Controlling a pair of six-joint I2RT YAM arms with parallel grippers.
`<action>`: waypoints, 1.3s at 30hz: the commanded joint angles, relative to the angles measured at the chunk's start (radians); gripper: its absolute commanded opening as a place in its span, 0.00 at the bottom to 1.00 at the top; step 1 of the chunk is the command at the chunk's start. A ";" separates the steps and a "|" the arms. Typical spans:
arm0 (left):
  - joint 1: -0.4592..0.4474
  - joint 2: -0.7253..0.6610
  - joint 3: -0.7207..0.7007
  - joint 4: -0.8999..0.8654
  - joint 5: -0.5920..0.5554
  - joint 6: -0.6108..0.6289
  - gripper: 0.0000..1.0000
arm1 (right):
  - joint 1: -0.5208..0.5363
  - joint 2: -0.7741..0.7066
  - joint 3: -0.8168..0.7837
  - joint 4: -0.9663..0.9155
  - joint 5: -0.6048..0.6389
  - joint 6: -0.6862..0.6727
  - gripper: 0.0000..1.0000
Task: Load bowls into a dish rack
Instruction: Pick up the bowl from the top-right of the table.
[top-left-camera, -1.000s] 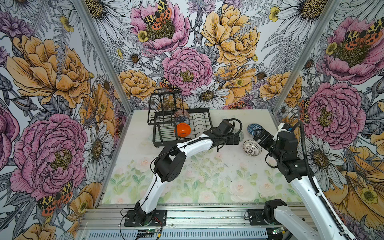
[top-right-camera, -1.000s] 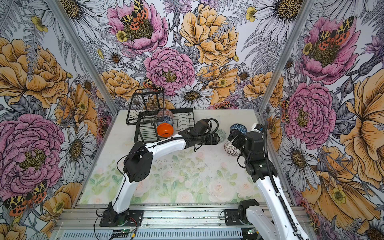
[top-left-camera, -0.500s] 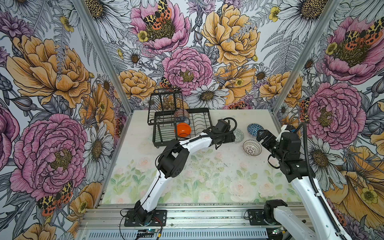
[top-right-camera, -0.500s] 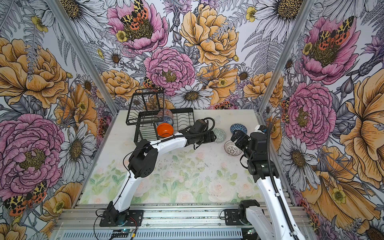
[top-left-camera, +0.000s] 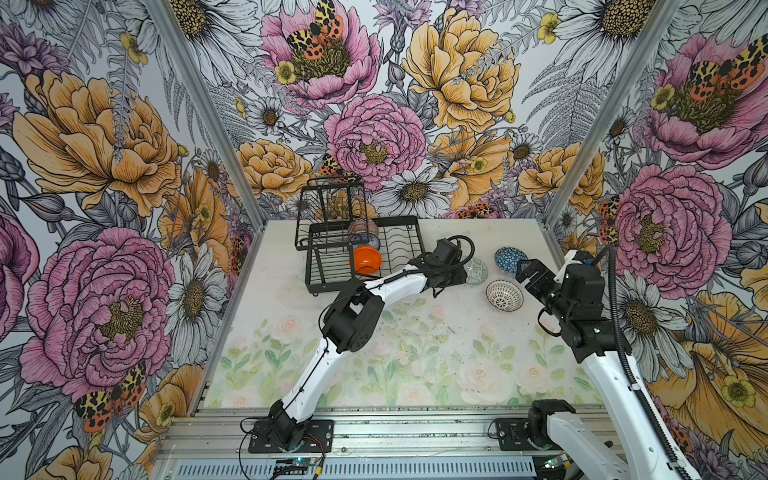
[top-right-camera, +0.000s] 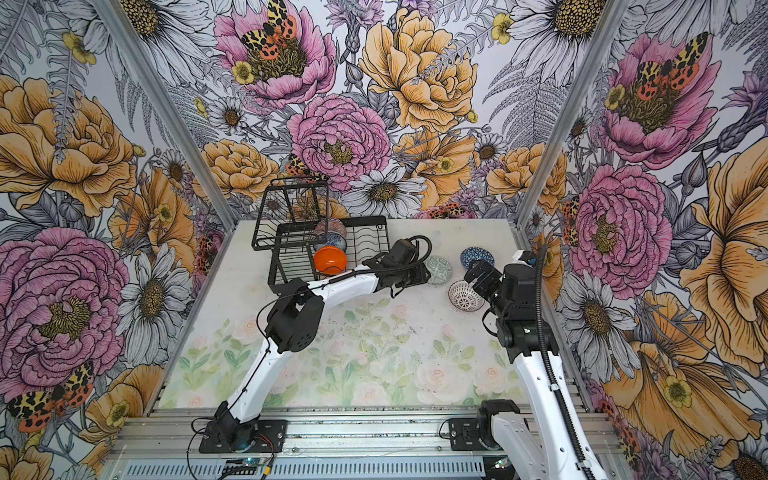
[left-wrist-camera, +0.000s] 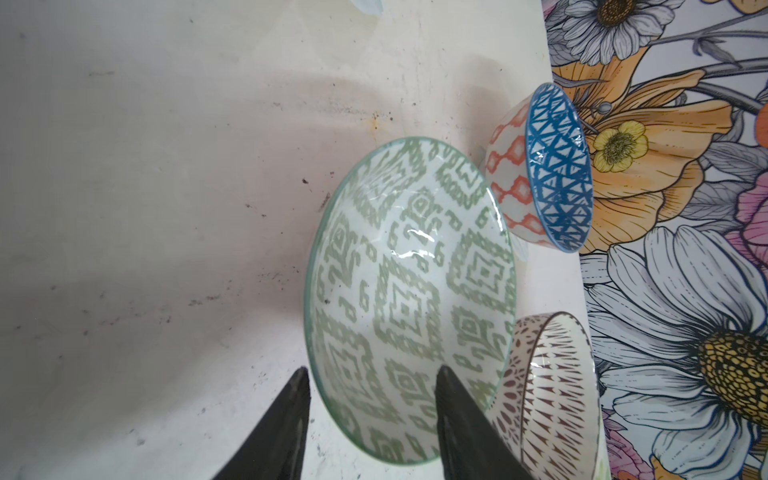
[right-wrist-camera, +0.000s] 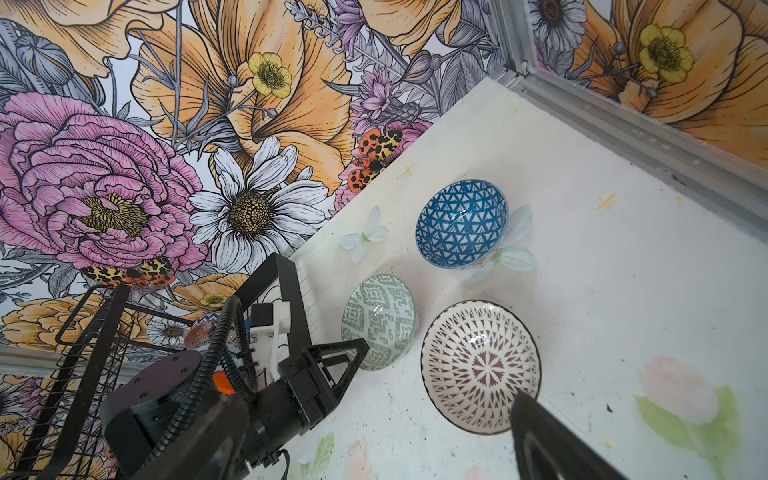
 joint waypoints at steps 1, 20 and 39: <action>-0.008 0.007 0.021 -0.017 -0.035 0.024 0.46 | -0.008 0.013 0.005 0.008 -0.023 -0.006 0.99; -0.012 0.007 0.021 -0.051 -0.062 0.063 0.19 | -0.035 -0.012 -0.013 0.007 -0.063 0.008 1.00; -0.014 -0.018 0.009 -0.055 -0.088 0.079 0.09 | -0.055 -0.034 -0.034 0.007 -0.090 0.019 0.99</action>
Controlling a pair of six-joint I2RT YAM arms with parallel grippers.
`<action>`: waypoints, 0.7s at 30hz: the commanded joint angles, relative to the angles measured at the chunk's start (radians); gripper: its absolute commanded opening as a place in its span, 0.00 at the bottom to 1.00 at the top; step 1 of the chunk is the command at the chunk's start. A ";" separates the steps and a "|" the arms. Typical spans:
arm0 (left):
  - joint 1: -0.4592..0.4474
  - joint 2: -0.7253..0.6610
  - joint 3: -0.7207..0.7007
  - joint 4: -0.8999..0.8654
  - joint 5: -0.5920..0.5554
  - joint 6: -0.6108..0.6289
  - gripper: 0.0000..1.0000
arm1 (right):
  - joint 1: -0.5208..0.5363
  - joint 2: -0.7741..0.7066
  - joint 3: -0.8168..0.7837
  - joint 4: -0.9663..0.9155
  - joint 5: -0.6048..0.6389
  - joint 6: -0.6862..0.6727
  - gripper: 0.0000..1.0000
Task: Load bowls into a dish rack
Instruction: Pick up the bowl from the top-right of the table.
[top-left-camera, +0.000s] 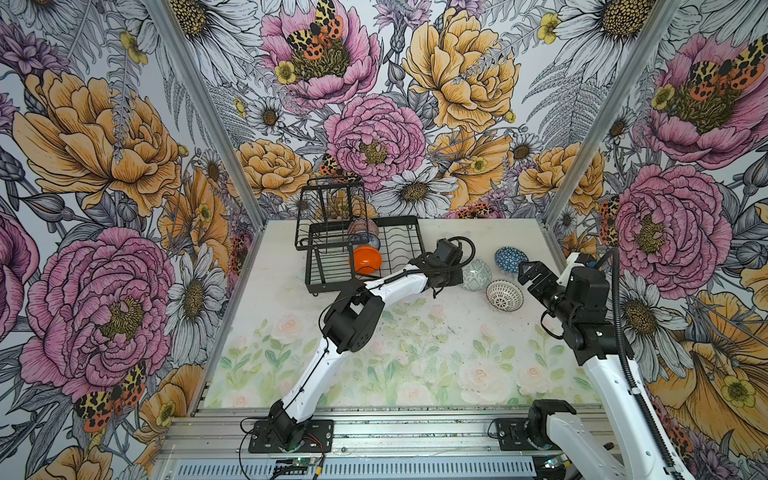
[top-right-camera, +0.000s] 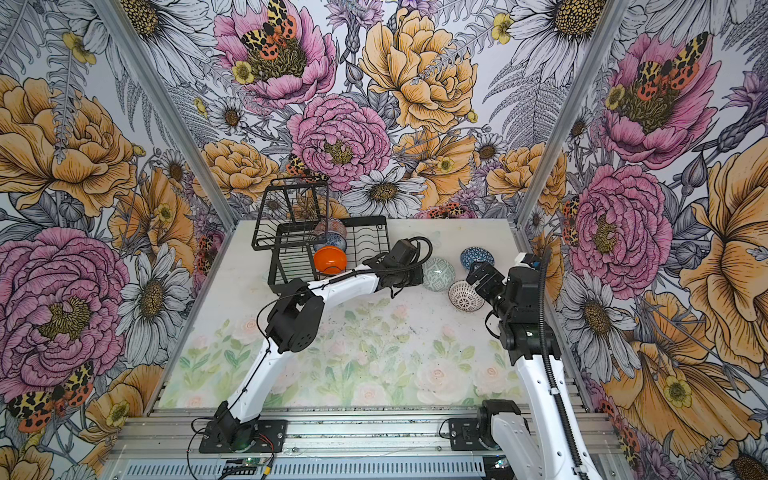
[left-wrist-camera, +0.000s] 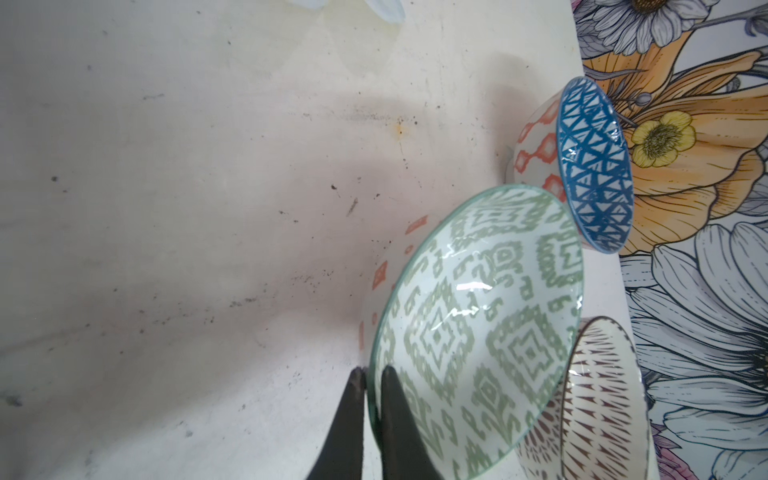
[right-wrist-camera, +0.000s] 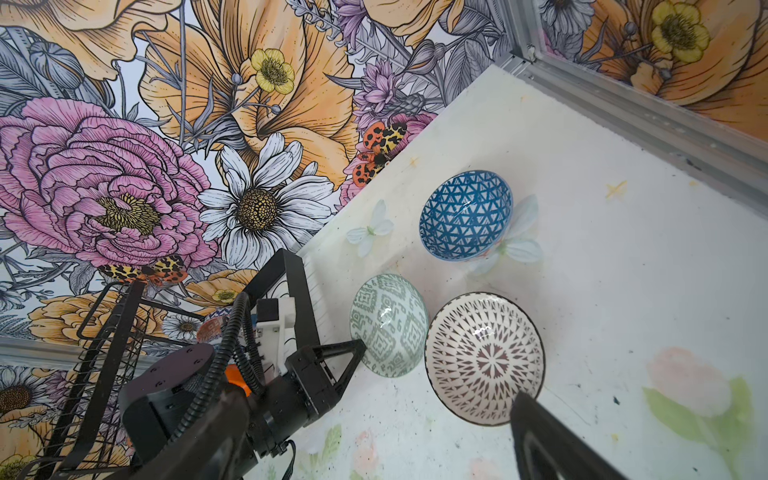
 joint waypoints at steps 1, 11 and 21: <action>-0.007 -0.018 -0.004 -0.015 -0.022 0.025 0.08 | -0.010 -0.011 -0.014 0.007 -0.018 0.012 0.99; -0.009 -0.015 -0.002 -0.021 -0.035 0.032 0.02 | -0.025 -0.025 -0.025 0.007 -0.032 0.015 0.99; -0.003 -0.048 0.005 -0.026 -0.083 0.051 0.00 | -0.036 -0.032 -0.041 0.007 -0.048 0.009 0.99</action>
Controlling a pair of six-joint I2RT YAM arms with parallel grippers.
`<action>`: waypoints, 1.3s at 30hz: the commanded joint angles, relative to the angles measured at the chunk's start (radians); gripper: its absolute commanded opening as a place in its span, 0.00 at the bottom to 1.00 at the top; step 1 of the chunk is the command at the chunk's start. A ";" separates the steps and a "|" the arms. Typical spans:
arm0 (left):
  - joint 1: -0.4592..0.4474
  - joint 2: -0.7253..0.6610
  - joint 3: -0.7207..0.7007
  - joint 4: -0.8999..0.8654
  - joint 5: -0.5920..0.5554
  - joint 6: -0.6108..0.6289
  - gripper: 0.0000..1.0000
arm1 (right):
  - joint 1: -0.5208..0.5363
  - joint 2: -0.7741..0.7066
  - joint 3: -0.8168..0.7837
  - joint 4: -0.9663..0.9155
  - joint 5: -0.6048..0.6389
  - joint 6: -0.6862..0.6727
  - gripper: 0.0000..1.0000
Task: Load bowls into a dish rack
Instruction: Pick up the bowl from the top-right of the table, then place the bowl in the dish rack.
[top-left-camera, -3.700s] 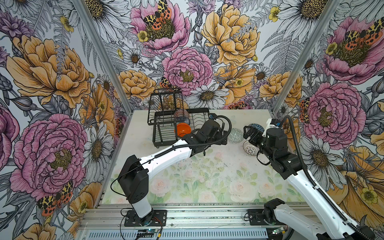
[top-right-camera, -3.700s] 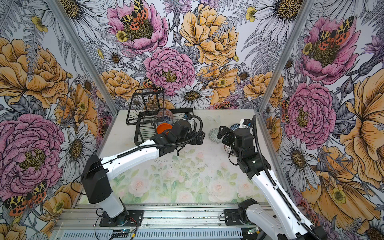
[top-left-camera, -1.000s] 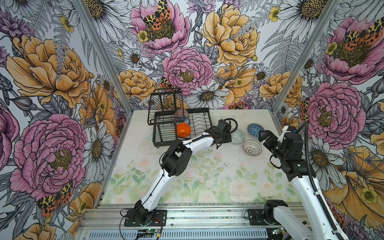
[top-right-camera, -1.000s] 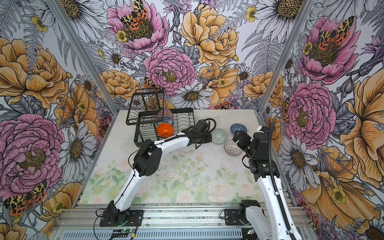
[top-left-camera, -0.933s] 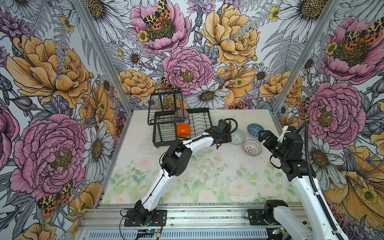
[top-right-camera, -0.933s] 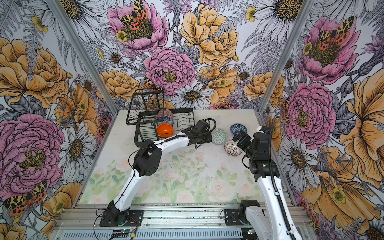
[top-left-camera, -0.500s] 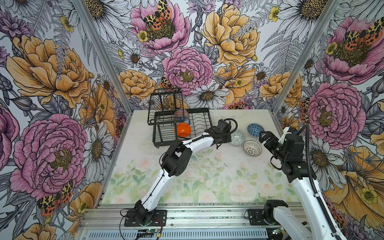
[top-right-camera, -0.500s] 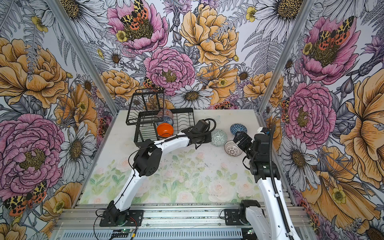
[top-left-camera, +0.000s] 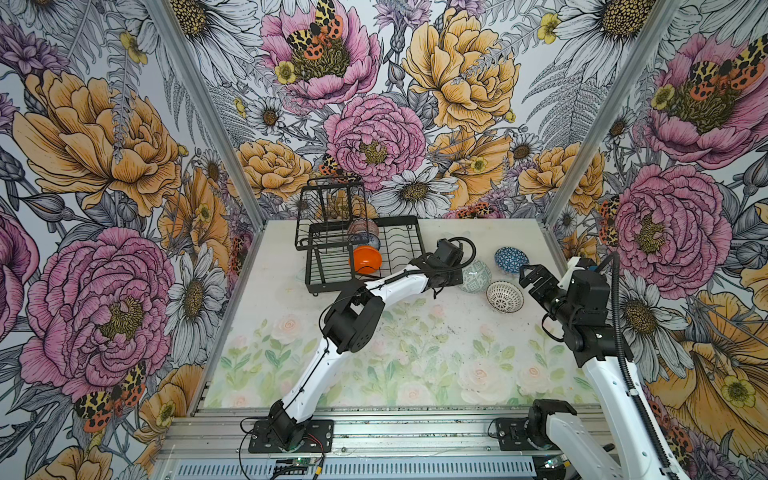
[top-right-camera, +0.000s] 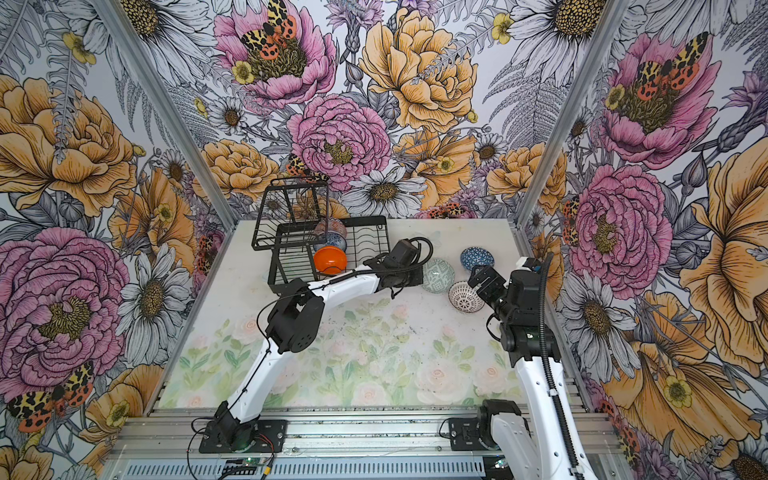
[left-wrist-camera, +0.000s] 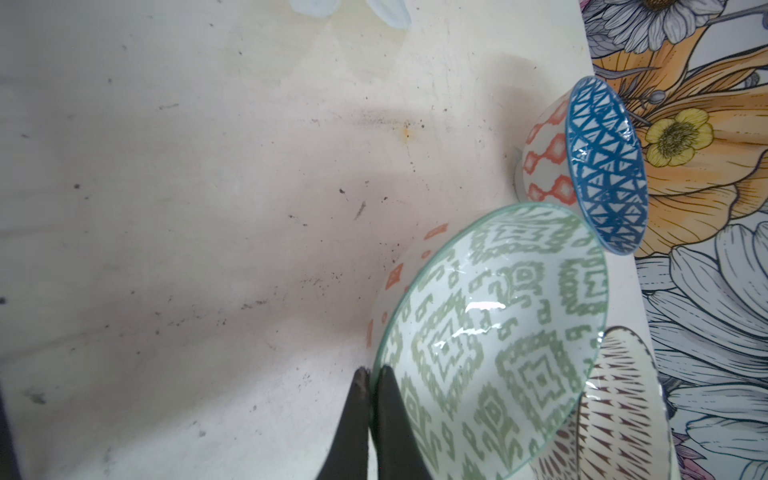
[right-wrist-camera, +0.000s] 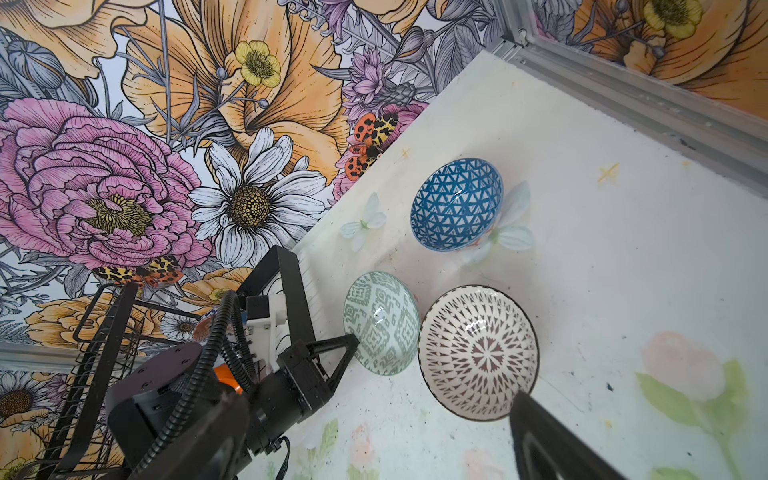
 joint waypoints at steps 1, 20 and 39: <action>0.002 -0.050 0.011 -0.021 -0.048 0.031 0.00 | -0.007 -0.017 -0.012 0.007 -0.011 -0.003 0.99; 0.028 -0.207 -0.034 0.039 -0.159 0.062 0.00 | -0.006 0.071 0.077 0.024 -0.136 0.001 1.00; 0.006 -0.550 -0.585 0.644 -0.422 0.086 0.00 | 0.069 0.139 0.205 0.245 -0.248 0.292 0.99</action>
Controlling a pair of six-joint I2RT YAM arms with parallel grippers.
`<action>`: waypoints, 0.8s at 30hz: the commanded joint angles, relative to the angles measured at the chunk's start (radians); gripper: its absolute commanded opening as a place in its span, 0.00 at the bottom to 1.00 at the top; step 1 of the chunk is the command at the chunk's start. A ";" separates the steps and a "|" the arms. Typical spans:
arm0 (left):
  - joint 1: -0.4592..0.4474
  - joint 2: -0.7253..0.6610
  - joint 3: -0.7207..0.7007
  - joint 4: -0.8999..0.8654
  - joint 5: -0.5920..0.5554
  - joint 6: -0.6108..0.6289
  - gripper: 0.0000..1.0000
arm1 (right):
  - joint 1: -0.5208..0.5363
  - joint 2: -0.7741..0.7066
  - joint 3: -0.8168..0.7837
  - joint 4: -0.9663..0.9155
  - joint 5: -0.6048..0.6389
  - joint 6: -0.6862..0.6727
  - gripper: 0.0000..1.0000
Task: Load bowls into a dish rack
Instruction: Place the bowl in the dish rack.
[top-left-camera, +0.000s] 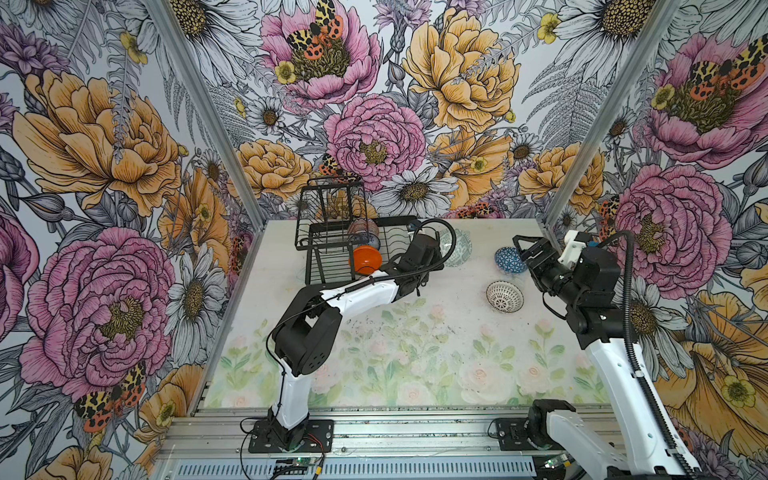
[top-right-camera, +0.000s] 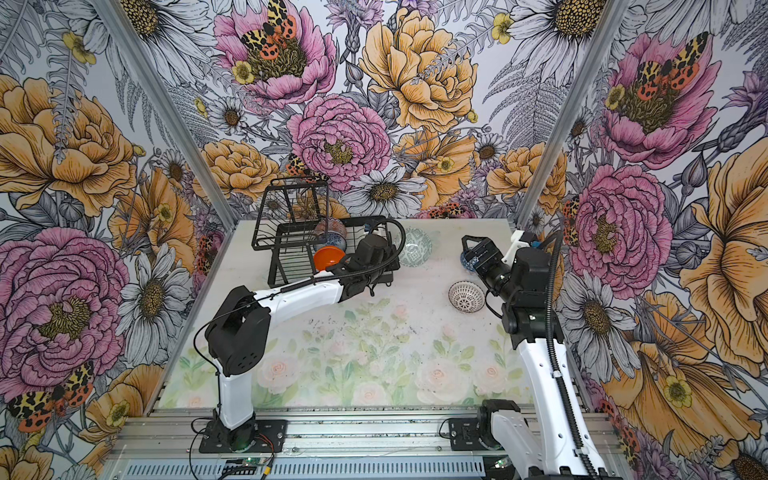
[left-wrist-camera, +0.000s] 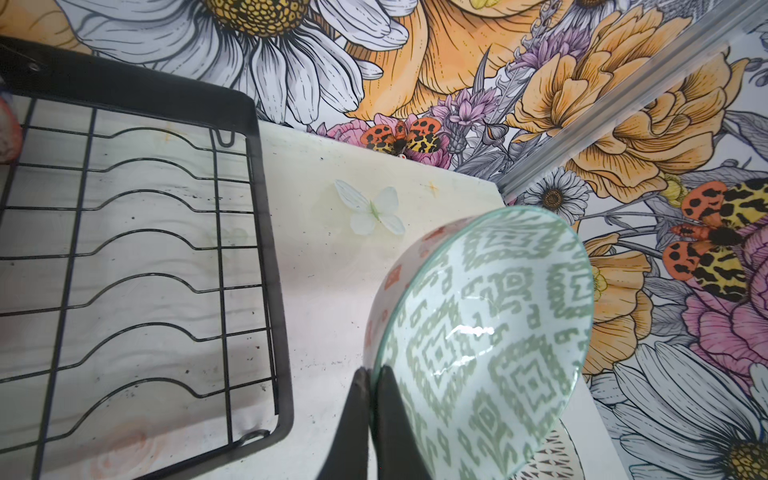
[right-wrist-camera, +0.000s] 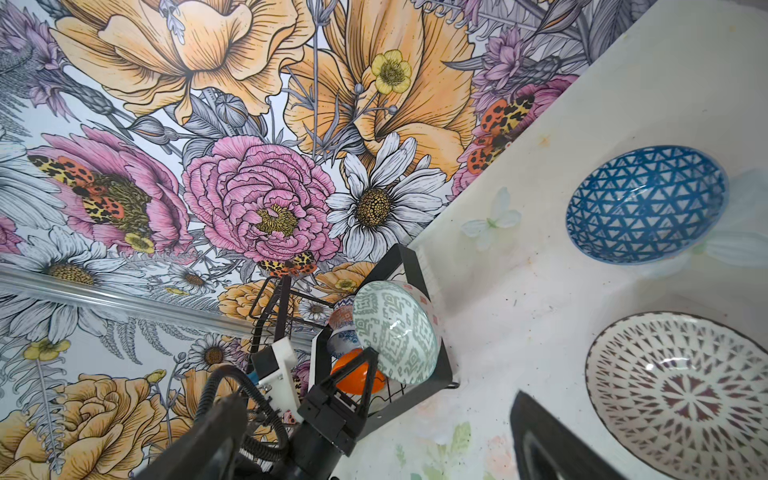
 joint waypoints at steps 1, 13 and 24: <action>-0.021 -0.086 -0.066 0.261 -0.132 0.042 0.00 | 0.037 0.030 0.044 0.099 -0.022 0.088 0.99; -0.117 -0.142 -0.320 0.882 -0.366 0.330 0.00 | 0.214 0.207 0.100 0.350 0.007 0.259 1.00; -0.136 -0.057 -0.387 1.198 -0.434 0.502 0.00 | 0.321 0.326 0.182 0.435 0.055 0.348 0.96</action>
